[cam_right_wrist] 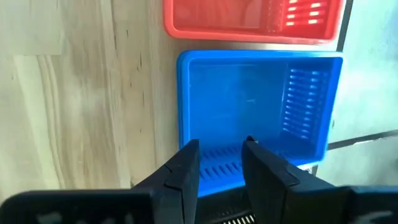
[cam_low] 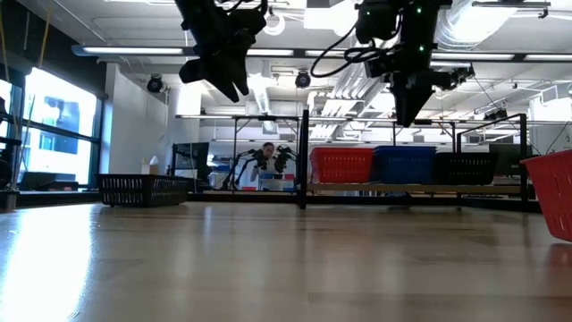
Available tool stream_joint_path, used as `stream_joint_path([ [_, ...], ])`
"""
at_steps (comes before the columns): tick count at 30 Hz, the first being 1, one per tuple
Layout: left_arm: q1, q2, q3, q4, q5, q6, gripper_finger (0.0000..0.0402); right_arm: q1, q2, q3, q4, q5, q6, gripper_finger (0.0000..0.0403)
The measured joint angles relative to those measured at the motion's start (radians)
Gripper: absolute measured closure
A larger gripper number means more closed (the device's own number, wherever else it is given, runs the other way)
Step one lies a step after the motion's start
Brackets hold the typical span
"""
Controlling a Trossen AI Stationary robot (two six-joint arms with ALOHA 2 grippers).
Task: Stack baskets on shelf by color
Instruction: Stack the black bin on top of the black bins on the shelf
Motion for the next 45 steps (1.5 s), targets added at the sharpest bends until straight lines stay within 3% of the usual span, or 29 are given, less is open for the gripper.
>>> stream_joint_path([
  [5,0.000,0.000,0.000,-0.059,0.013,0.020,0.0282,0.000,0.000,0.058,-0.066,-0.031,0.075,0.0297],
  [12,-0.009,0.000,0.000,-0.320,0.023,0.116,0.0282,0.000,-0.001,0.088,-0.092,-0.133,0.169,0.0297],
  [16,-0.023,-0.025,-0.013,-0.393,0.023,0.158,0.0282,0.000,-0.001,0.089,-0.100,-0.137,0.178,0.0297],
  [28,-0.035,-0.274,-0.312,-0.311,-0.003,0.397,0.0282,0.000,-0.001,0.088,-0.112,-0.135,0.178,0.0297],
  [37,-0.017,-0.290,-0.449,-0.278,-0.011,0.497,0.0282,0.000,-0.001,0.088,-0.085,-0.134,0.179,0.0297],
  [45,0.000,-0.280,-0.488,-0.222,-0.076,0.586,0.0282,0.000,-0.001,0.089,-0.070,-0.134,0.181,0.0297],
])
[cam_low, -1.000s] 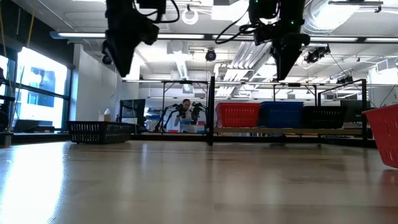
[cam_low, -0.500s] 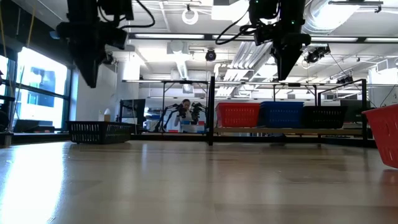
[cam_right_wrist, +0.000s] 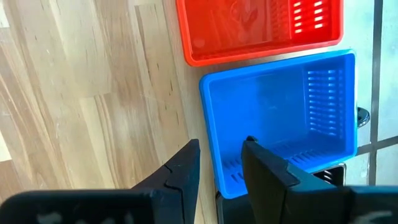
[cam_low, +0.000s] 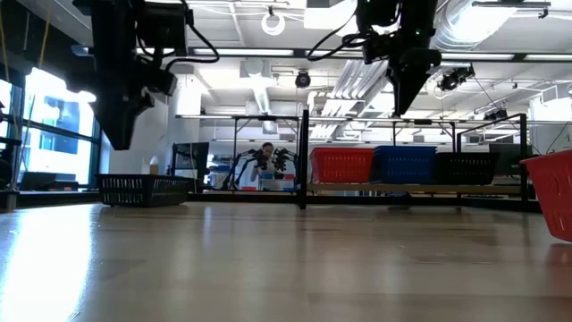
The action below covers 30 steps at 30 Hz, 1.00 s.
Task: Stack baskets on shelf by color
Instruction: Stack the black bin on top of the black bins on the shelf
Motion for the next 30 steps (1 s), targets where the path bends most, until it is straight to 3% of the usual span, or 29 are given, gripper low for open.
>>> stream_joint_path([
  [11,0.033,0.021,0.000,-0.003,-0.042,0.223,0.0282,0.000,0.000,0.000,0.024,-0.004,0.000,0.0297],
  [19,0.094,0.080,0.000,-0.025,-0.045,0.233,0.0282,0.000,0.000,0.000,0.037,-0.037,0.000,0.0297],
  [30,0.305,0.087,0.000,0.045,-0.057,-0.088,0.0282,0.000,0.000,0.000,0.038,-0.039,-0.001,0.0297],
])
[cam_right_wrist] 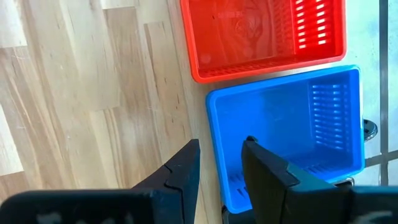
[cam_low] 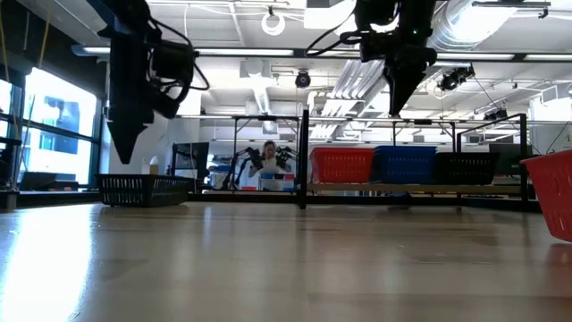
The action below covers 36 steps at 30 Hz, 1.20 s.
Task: Stack baskets on shelf by color
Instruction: Stack the black bin on top of the black bins on the shelf
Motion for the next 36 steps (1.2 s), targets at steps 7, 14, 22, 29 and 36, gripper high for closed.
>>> stream_joint_path([
  [7,0.152,0.000,0.000,0.023,0.076,-0.131,0.0282,0.000,0.000,0.000,0.000,0.000,-0.002,0.0297],
  [14,0.227,0.000,0.000,0.029,0.081,-0.240,0.0282,0.000,0.000,0.000,0.000,0.000,-0.002,0.0297],
  [22,0.267,0.004,0.000,0.076,0.092,-0.300,0.0282,0.000,0.000,0.000,0.001,0.000,-0.002,0.0297],
  [29,0.264,0.084,0.000,0.084,0.049,-0.334,0.0282,0.000,0.000,0.000,0.001,0.000,-0.002,0.0297],
  [36,0.248,0.136,0.001,0.135,-0.016,-0.443,0.0282,0.000,0.000,0.000,0.000,0.001,0.020,0.0297],
])
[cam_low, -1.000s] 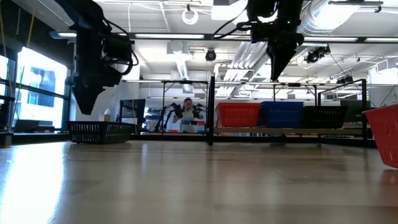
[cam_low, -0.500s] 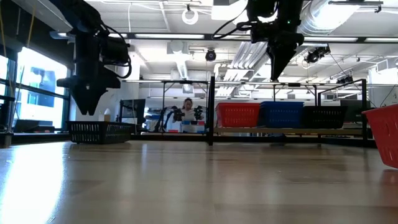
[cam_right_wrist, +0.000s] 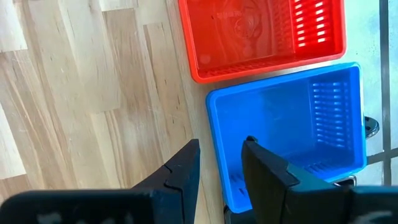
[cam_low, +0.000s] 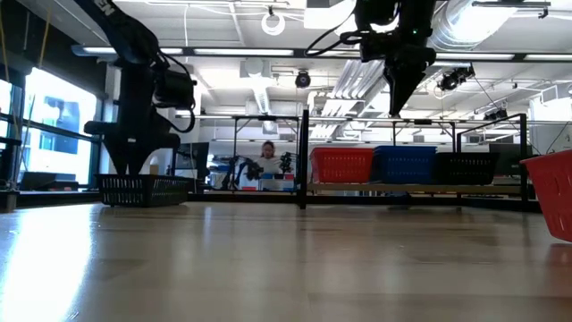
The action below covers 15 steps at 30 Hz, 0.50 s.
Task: Stack baskets on shelf by color
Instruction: Stack the black bin on top of the black bins on the shelf
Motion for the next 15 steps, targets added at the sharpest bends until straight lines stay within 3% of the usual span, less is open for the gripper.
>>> stream_joint_path([
  [10,0.000,0.056,0.000,0.004,0.000,-0.049,0.0283,0.000,0.000,0.000,-0.005,0.000,0.023,0.0297],
  [15,0.006,0.072,-0.001,0.018,0.027,-0.080,0.0310,0.000,0.000,0.000,-0.012,0.001,0.025,0.0297],
])
